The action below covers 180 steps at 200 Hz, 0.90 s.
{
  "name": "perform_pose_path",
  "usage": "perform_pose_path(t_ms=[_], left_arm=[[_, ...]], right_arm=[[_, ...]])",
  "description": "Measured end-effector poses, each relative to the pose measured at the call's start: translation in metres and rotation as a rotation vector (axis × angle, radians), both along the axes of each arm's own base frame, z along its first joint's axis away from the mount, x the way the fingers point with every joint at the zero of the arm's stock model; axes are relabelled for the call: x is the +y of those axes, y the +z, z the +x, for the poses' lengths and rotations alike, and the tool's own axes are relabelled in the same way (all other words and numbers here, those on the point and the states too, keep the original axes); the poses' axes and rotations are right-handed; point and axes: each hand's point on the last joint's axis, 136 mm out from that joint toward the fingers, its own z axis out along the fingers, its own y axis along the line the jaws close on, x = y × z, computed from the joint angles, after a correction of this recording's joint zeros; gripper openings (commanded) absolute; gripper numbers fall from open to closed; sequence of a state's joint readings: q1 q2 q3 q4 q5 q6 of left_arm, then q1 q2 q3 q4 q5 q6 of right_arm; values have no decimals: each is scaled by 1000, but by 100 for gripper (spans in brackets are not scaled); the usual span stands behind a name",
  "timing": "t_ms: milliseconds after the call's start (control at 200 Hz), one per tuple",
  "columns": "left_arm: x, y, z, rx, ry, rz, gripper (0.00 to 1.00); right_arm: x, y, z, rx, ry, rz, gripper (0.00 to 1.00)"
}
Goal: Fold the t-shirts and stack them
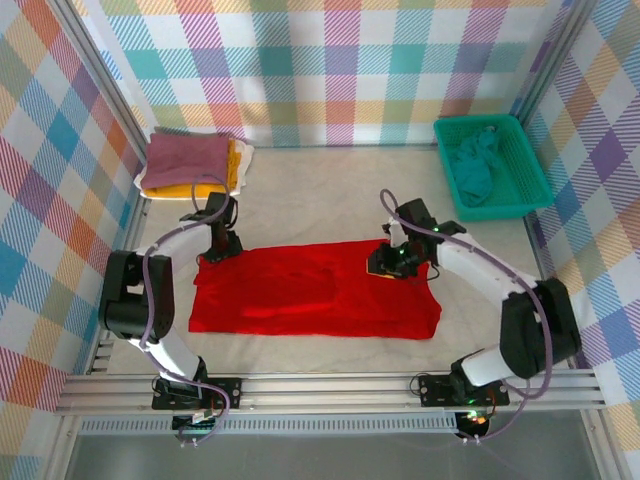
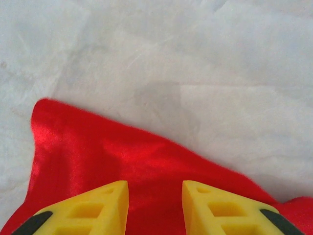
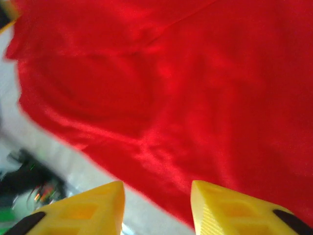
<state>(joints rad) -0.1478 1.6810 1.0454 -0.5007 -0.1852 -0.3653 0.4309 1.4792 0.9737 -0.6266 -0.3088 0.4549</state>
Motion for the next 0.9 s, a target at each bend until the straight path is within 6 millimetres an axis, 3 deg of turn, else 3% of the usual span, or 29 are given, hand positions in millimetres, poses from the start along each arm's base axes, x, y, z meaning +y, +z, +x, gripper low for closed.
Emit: perform_pose_path(t_ms=[55, 220, 345, 440, 550, 690, 900], left_arm=[[-3, 1, 8, -5, -14, -8, 32], [-12, -11, 26, 19, -40, -33, 30], [-17, -27, 27, 64, -51, -53, 30], [-18, -28, 25, 62, -48, -63, 31], [-18, -29, 5, 69, -28, -86, 32], [-22, -31, -34, 95, 8, -138, 32], [-44, -31, -93, 141, 21, -185, 30]], right_arm=[[-6, -18, 3, 34, -24, -64, 22], [-20, -56, 16, 95, -82, -213, 20], [-25, -75, 25, 128, -111, -279, 19], [-24, -75, 35, 126, -126, -294, 19], [-20, -76, 55, 105, -135, -315, 19], [-13, -74, 99, 55, -146, -287, 19], [-23, -65, 163, -74, -127, -298, 25]])
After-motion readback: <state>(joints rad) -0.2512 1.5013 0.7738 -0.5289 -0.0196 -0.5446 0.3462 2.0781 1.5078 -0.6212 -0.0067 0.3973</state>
